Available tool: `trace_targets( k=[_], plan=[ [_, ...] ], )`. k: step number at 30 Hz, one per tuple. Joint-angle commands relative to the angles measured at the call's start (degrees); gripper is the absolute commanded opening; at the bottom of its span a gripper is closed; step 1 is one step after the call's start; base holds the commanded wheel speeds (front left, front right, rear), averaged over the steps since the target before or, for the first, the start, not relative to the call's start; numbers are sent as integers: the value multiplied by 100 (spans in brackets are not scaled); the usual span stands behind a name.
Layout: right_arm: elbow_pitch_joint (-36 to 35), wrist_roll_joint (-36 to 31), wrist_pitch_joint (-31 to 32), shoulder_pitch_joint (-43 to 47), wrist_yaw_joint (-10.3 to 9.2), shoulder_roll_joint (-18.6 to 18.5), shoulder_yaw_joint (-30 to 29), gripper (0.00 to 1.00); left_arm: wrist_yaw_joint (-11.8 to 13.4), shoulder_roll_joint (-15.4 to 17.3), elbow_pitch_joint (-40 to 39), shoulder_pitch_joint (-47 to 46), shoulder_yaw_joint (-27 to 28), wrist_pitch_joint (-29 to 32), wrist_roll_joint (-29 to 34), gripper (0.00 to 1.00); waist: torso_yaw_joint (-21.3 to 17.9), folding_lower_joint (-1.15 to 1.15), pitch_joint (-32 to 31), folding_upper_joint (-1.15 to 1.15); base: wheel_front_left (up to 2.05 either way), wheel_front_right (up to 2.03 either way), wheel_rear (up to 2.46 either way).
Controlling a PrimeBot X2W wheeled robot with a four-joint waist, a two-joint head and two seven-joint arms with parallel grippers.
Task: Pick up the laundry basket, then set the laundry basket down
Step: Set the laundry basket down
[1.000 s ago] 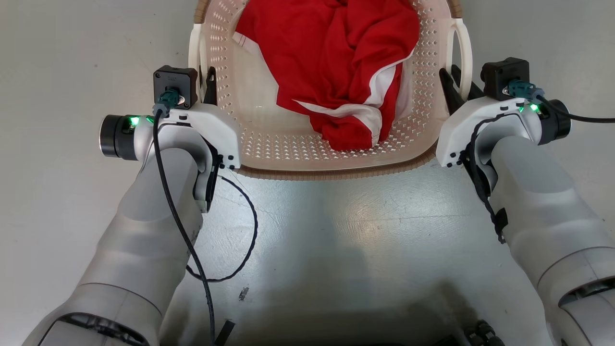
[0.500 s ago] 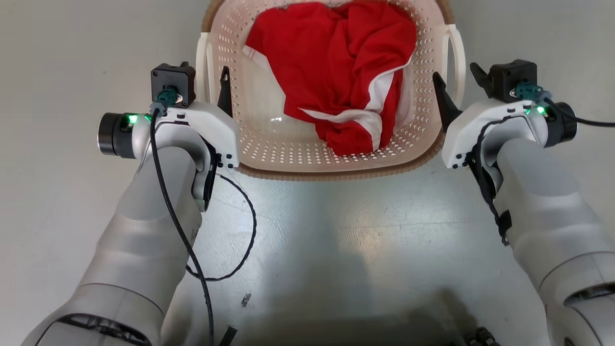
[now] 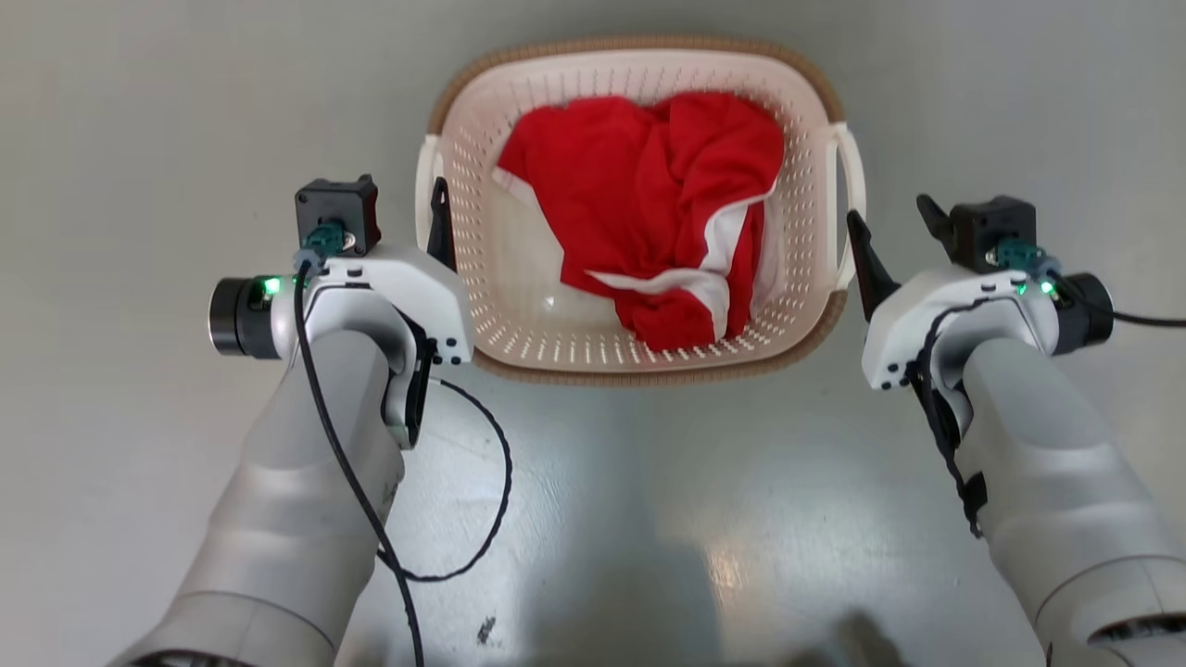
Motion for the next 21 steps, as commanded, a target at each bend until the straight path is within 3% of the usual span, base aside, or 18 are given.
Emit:
trace_targets(
  k=[1, 4, 9, 21],
  plan=[
    [-154, -119, -63, 327, 35, 104, 16, 100, 6, 122, -160, 266, 176, -35, 38, 100, 44, 0, -253, 0, 0, 0, 0],
    [-245, -175, -63, 426, 35, 104, -23, 100, -30, 113, -280, 379, 269, -35, 20, 100, 62, 0, -428, 0, 0, 0, 0],
    [-666, -261, -63, 797, 35, 104, -88, 100, -299, 101, -560, 834, 346, -35, -96, 100, 79, 0, -1041, 0, 0, 0, 0],
    [-1576, -61, -63, 1633, 35, 104, 4, 100, -319, 99, -1125, 1784, 413, -35, -313, 100, 79, 0, -2437, 0, 0, 0, 0]
  ],
)
